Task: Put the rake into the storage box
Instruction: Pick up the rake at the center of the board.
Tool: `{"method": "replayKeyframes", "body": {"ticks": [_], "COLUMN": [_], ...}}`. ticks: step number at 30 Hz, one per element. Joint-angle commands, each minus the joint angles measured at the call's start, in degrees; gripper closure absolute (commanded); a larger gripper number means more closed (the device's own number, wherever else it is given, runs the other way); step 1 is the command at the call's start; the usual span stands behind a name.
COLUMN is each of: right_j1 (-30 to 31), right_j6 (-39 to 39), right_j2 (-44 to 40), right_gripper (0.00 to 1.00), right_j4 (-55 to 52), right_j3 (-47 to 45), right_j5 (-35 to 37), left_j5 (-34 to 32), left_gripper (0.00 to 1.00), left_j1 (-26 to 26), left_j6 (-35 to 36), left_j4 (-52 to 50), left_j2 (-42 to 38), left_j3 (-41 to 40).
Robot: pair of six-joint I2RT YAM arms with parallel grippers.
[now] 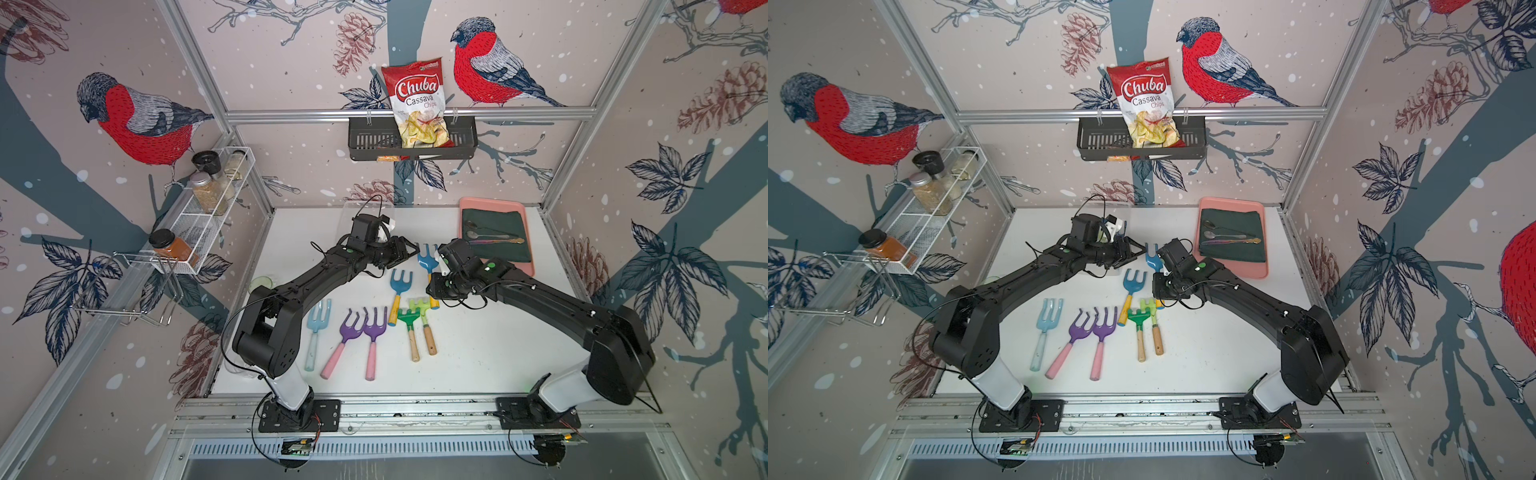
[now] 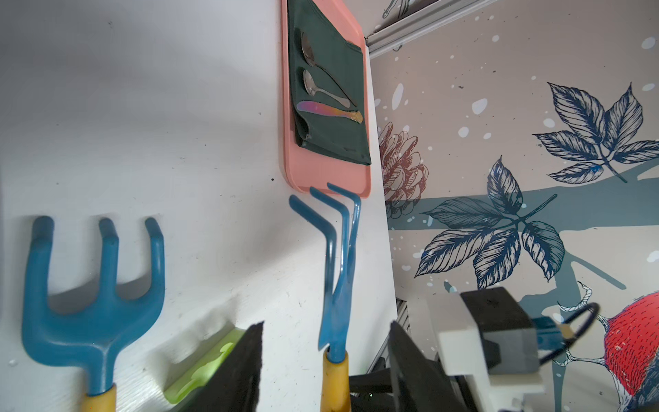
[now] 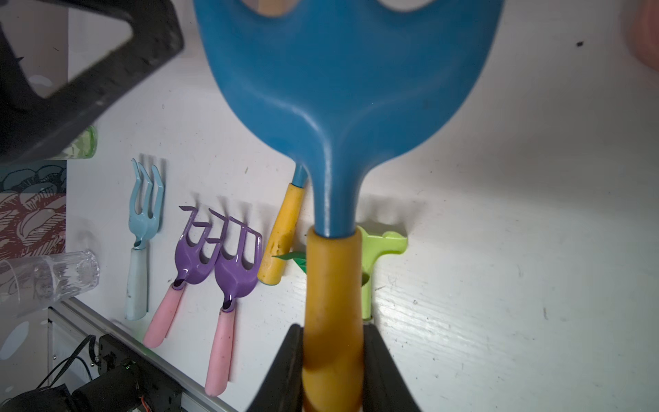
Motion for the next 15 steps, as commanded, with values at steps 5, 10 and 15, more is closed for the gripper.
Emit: {"method": "replayKeyframes", "body": {"ticks": [5, 10, 15], "right_j1": [-0.5, -0.6, -0.9], "right_j6": [-1.4, -1.9, -2.1], "right_j2": [0.2, 0.8, 1.4], "right_gripper": [0.81, 0.81, 0.81], "right_j4": [-0.5, -0.4, -0.2], "right_j3": [1.8, 2.2, 2.4], "right_j5": [-2.6, -2.8, -3.2], "left_j5": [0.0, -0.2, -0.3], "left_gripper": [0.54, 0.61, 0.73], "left_j1": [-1.2, -2.3, -2.7], "left_j6": [-1.2, -2.0, -2.2], "left_j4": [4.7, 5.6, 6.0], "left_j2": [1.7, 3.0, 3.6], "left_j3": [0.4, 1.1, 1.5]}}
